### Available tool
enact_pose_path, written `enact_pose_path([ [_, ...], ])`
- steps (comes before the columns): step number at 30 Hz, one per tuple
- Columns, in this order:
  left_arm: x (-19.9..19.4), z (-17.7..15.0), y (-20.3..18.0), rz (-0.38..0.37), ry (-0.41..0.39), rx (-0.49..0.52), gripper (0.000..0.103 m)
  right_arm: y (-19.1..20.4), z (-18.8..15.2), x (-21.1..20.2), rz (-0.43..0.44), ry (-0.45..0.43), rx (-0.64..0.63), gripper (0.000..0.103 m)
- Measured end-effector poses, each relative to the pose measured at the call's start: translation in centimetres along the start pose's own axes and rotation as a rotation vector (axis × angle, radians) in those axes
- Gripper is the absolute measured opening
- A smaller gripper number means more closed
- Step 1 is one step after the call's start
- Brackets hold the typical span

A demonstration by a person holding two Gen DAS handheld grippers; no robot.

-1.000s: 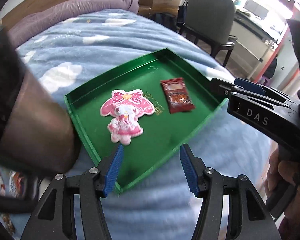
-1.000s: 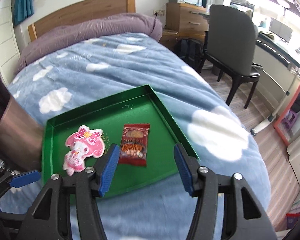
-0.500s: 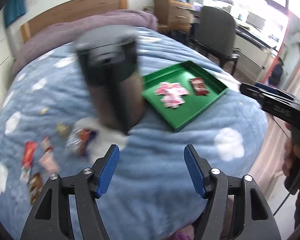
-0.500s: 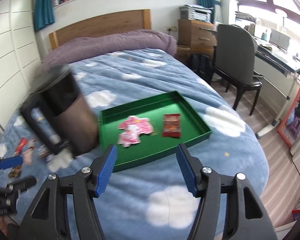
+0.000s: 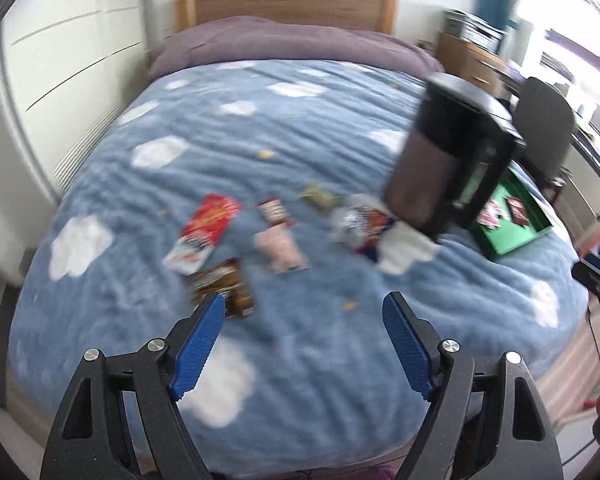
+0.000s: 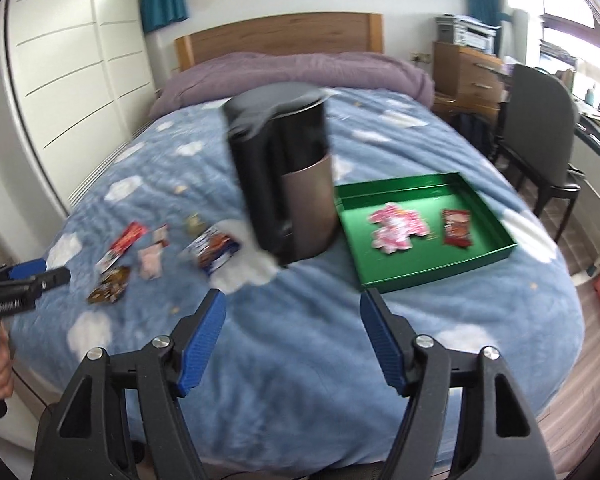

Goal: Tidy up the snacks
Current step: 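Move both open tools back toward the remaining snacks on the bed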

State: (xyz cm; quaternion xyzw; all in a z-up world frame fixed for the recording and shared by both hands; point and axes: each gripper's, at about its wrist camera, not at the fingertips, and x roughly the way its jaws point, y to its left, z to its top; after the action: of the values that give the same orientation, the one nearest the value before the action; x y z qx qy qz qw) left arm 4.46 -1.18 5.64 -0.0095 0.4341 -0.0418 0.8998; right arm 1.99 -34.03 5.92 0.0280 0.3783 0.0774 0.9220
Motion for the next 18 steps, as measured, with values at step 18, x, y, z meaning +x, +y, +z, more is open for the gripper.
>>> enact_pose_path([
  [18, 6.0, -2.0, 8.5, 0.032, 0.088, -0.191, 0.077, 11.7, 0.5, 8.9, 0.088, 0.114, 0.035, 0.103],
])
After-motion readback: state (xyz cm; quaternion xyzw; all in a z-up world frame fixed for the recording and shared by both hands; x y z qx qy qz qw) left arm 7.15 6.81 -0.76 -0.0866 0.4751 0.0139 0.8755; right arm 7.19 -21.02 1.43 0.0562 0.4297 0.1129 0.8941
